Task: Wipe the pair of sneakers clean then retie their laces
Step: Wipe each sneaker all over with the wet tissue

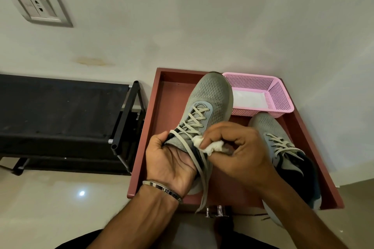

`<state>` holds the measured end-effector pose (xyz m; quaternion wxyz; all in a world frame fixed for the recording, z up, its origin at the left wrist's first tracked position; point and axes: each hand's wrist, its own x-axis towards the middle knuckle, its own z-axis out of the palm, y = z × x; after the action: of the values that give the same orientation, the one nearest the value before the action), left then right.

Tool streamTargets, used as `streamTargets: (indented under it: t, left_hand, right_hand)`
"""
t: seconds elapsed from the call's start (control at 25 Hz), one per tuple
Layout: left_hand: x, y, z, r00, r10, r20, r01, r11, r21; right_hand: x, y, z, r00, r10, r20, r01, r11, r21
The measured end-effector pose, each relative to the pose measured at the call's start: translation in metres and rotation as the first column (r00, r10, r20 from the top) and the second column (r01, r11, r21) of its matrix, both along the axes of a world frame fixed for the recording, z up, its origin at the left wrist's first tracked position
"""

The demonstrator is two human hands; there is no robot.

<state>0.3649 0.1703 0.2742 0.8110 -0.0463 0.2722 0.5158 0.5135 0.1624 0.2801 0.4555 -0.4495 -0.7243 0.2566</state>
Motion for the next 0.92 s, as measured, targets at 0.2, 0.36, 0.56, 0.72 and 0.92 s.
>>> streamTargets:
  t: [0.2,0.36,0.56,0.72,0.92]
  left_hand:
    - [0.005,-0.001,-0.003,1.0,-0.016,-0.004,0.015,1.0,-0.012]
    - [0.005,-0.001,-0.002,1.0,0.02,-0.006,-0.02,1.0,-0.007]
    - [0.003,0.0,-0.001,1.0,0.018,-0.018,-0.018,1.0,0.002]
    - [0.008,0.0,-0.001,1.0,0.023,-0.001,-0.023,1.0,-0.015]
    - [0.004,0.005,0.0,0.998,0.055,-0.015,-0.055,0.998,-0.007]
  right_hand:
    - [0.011,0.014,-0.011,0.969,-0.244,0.043,0.24,0.967,0.079]
    - [0.0,0.008,-0.008,0.981,-0.194,-0.012,0.194,0.981,-0.011]
    - [0.003,0.008,-0.008,0.988,-0.156,0.011,0.156,0.988,0.013]
    - [0.001,0.016,-0.012,0.958,-0.286,-0.004,0.286,0.958,0.015]
    - [-0.004,0.003,-0.009,0.994,-0.102,-0.039,0.101,0.994,-0.044]
